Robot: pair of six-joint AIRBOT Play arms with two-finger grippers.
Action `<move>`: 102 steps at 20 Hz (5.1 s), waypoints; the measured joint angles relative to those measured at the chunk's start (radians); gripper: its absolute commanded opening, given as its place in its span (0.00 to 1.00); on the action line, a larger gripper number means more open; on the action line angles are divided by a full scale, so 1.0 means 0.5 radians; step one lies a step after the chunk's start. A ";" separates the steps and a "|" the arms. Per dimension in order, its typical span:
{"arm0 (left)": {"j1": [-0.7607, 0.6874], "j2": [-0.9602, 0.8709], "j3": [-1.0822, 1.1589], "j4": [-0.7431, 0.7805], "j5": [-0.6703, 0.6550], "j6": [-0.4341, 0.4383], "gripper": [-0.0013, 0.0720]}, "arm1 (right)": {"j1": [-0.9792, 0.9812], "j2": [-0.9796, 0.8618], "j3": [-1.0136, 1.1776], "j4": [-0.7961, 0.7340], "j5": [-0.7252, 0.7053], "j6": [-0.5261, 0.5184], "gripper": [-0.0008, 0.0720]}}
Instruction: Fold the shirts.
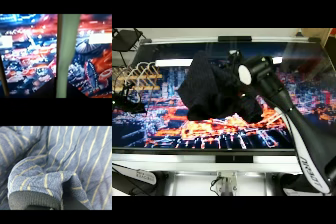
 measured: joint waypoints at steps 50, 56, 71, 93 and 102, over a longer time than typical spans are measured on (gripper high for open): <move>-2.601 2.306 -1.335 0.491 -0.494 -0.933 0.08 | -0.661 0.272 0.005 0.336 0.352 -0.285 0.15; -2.601 2.271 -1.276 0.691 -0.557 -0.954 0.08 | -0.661 0.323 0.005 0.420 0.453 -0.375 0.15; -2.595 2.010 -1.202 0.706 -0.282 -0.681 0.09 | -0.532 0.425 0.005 0.457 0.388 -0.434 0.15; -2.565 1.349 -0.781 0.294 0.606 0.036 0.08 | -0.098 0.429 0.277 0.233 0.353 -0.570 0.15; -2.560 1.054 -0.701 -0.015 0.969 -0.002 0.09 | -0.097 0.431 0.282 0.348 0.280 -0.511 0.66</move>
